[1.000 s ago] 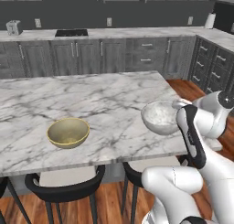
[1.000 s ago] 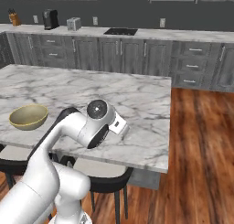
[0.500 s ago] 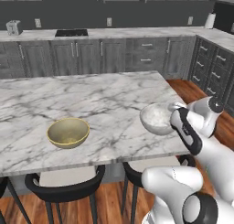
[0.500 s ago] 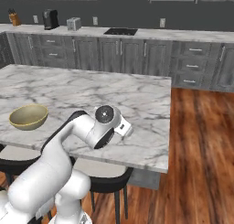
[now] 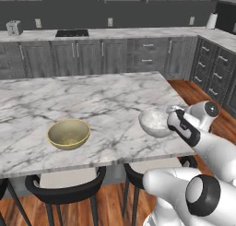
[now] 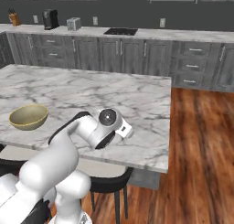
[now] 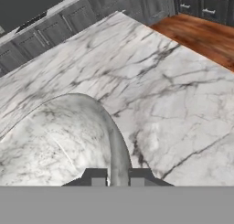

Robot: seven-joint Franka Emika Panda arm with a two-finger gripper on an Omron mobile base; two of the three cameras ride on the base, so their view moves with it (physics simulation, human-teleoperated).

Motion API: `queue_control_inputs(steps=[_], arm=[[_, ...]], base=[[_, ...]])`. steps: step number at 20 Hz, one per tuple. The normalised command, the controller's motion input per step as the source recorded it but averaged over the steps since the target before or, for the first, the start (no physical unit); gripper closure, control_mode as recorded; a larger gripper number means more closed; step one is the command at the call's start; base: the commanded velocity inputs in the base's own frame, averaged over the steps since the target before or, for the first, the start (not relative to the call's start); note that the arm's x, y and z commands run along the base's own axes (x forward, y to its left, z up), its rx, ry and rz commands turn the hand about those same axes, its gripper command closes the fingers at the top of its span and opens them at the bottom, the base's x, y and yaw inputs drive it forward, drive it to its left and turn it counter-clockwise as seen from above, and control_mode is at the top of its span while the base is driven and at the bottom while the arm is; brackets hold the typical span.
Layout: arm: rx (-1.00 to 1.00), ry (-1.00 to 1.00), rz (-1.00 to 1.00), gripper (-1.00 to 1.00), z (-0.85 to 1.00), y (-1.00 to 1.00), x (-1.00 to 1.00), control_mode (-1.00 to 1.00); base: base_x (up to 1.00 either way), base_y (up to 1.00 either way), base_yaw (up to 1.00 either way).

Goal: Pick up the bowls from the cabinet and place each bowl in front of a stool on the dining counter.

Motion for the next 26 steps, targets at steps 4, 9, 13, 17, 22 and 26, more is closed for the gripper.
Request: queue_control_inputs(steps=[4, 9, 13, 17, 22, 26], arm=[[0.00, 0.00, 0.00, 1.00, -0.29, 0.00, 0.14, -1.00], [0.00, 0.00, 0.00, 1.00, -0.27, 0.00, 0.12, -1.00], [0.00, 0.00, 0.00, 1.00, -0.25, 0.00, 0.16, -1.00], [0.00, 0.00, 0.00, 1.00, -0.27, -0.03, 0.26, -1.00], [0.00, 0.00, 0.00, 1.00, -0.25, -0.03, 0.32, -1.00], [0.00, 0.00, 0.00, 1.00, -0.25, -0.02, 0.28, -1.00]], base=[[0.00, 0.00, 0.00], [0.00, 0.00, 0.00], [0.00, 0.00, 0.00], [0.00, 0.00, 0.00], [0.00, 0.00, 0.00], [0.00, 0.00, 0.00]])
